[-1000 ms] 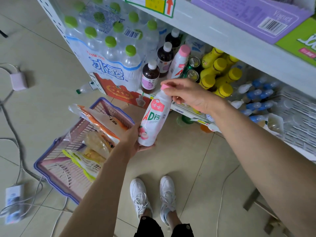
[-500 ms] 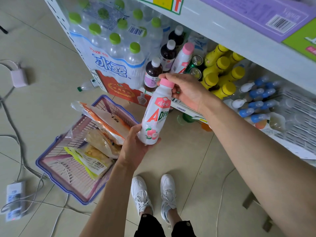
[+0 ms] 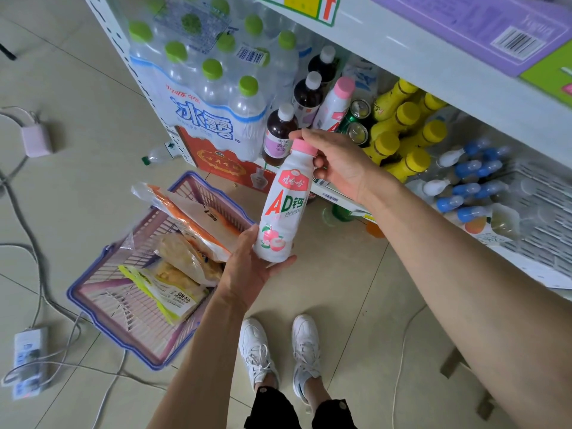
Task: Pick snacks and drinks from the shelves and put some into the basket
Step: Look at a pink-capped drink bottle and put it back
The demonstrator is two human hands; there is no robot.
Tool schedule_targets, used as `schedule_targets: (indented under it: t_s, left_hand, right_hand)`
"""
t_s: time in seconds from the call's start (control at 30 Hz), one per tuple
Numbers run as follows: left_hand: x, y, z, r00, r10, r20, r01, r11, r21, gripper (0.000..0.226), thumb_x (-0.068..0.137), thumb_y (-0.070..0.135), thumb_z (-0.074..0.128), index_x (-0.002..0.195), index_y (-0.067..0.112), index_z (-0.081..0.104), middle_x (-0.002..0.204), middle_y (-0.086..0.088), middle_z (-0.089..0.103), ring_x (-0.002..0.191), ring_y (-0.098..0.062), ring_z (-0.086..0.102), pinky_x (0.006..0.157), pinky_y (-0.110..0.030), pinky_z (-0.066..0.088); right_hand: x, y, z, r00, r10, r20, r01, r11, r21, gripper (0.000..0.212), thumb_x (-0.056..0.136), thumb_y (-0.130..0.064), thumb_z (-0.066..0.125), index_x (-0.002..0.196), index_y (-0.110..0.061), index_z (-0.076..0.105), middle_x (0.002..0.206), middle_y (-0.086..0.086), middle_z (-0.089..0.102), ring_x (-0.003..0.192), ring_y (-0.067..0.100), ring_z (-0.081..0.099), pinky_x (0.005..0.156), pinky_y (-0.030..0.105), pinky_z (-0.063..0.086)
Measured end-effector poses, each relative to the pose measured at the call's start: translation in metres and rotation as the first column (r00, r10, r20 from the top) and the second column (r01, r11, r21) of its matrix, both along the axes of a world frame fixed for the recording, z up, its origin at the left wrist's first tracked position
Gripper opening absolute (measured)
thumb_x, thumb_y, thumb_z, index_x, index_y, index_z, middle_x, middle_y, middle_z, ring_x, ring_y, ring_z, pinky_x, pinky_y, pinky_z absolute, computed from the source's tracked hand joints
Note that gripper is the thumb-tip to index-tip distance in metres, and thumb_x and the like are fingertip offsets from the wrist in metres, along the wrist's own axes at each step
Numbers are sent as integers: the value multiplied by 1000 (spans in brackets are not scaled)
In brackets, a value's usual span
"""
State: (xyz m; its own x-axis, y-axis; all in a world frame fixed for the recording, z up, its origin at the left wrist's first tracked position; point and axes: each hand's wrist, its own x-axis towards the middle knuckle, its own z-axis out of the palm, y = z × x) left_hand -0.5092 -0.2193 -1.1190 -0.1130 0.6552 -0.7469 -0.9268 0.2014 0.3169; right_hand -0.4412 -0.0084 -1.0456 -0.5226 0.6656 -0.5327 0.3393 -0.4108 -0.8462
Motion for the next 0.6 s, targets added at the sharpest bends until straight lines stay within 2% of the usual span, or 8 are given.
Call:
schedule_targets:
  t_s: [0.07,0.13,0.23,0.3,0.37,0.47,0.53,0.6]
  left_hand:
    - [3,0,-1,1000,-6,-16,5,1000,-4,58,83,44,56,127,7,54,108,-18,71,92,-35,71,63,-40,61]
    - [5,-1,-1,1000,-21,2,21,1000,18,57,84,47,54,124,6,57,108,-19,71,91,-35,71,63,-40,61]
    - [7,-3,-1,999,-25,39,24,999,48,50,86,47,52,114,9,67,113,-19,70,103,-40,66,74,-45,62]
    - [6,-5,0,998,-4,64,-1,997,76,48,82,49,59,106,11,75,119,-18,68,113,-45,61,81,-45,60]
    - [6,-8,1,997,7,80,-16,993,115,52,79,44,73,116,8,71,128,-20,63,117,-47,58,77,-41,62]
    - [5,-10,-1,997,-6,71,-3,992,123,70,78,25,82,137,2,52,134,-18,60,118,-44,59,74,-31,61]
    - [5,-9,-3,995,-20,95,6,988,152,84,66,22,89,138,3,51,131,-18,62,118,-45,59,73,-29,61]
    - [6,-7,-3,994,-35,108,17,986,167,84,56,25,95,130,4,60,128,-18,64,115,-45,61,68,-27,61]
  right_hand:
    - [1,-1,1,1000,8,15,-9,1000,12,28,94,-30,63,115,-15,71,69,-7,47,59,6,35,48,19,30]
    - [1,-1,1,1000,2,24,-3,1000,15,27,92,-29,65,115,-15,71,66,-9,48,59,6,36,48,19,31]
    - [1,-2,-2,999,-32,27,32,999,15,23,91,-24,66,112,-14,72,64,-9,50,58,7,36,48,19,31]
    - [2,-1,-3,998,-56,42,55,998,32,15,91,-22,66,103,-15,73,60,-10,51,56,6,36,47,20,29]
    - [4,-1,-3,996,-61,64,57,996,65,7,91,-23,66,92,-19,72,59,-11,52,53,6,36,46,21,28]
    - [7,-1,-3,993,-63,98,52,993,108,6,90,-28,68,92,-24,71,70,-9,56,50,6,37,46,23,28]
    - [8,-1,-3,993,-57,105,44,992,121,7,90,-31,69,93,-26,72,73,-9,58,48,5,37,45,22,28]
    - [9,-2,-3,993,-44,106,30,991,129,7,89,-32,70,93,-26,72,73,-9,58,47,5,37,45,22,28]
